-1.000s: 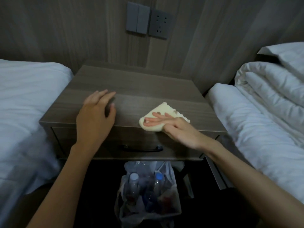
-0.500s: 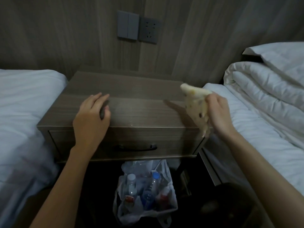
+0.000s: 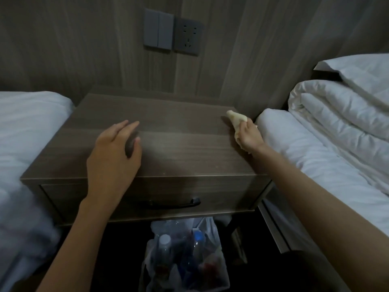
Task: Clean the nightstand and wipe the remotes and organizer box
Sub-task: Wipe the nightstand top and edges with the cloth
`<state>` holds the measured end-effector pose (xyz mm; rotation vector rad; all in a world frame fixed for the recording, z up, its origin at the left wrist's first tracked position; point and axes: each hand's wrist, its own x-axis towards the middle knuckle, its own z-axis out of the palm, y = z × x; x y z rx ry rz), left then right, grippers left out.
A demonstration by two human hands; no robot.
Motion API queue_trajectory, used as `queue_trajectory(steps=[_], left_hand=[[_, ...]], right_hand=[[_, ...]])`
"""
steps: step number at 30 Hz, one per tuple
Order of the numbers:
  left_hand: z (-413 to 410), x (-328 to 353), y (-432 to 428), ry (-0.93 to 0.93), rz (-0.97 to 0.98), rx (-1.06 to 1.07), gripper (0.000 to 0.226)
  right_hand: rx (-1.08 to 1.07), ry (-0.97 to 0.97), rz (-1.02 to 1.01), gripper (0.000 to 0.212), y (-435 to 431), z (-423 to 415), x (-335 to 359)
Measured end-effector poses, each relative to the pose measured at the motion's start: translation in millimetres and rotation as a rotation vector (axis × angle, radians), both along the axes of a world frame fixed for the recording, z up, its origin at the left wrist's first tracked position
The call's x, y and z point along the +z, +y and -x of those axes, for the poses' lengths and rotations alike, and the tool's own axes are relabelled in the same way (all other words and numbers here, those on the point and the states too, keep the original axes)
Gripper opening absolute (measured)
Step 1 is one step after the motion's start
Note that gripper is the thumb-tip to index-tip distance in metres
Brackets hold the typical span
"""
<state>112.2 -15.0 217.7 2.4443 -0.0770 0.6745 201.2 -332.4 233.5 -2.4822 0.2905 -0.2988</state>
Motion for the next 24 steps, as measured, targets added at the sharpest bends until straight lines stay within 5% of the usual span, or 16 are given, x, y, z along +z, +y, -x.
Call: queue_trajectory(steps=[8,18,21,24], left_hand=[[-16.4,9.5,0.6,0.066,-0.066,-0.017,0.045],[-31.5,1.3,9.5,0.059,0.042,0.035,0.045],[-31.6,-0.3,13.9,0.044,0.075,0.008,0.045],[-30.9,0.8,15.1,0.039,0.074,0.005,0.043]], right_hand=[[-0.072,0.222,0.221,0.051,13.5,-108.5,0.6],[-0.073,0.197,0.268,0.059,47.3,-192.4,3.3],[0.016,0.183,0.290,0.071,54.6,-202.4,-3.4],[0.138,0.206,0.281,0.058,83.4,-200.6,-1.2]])
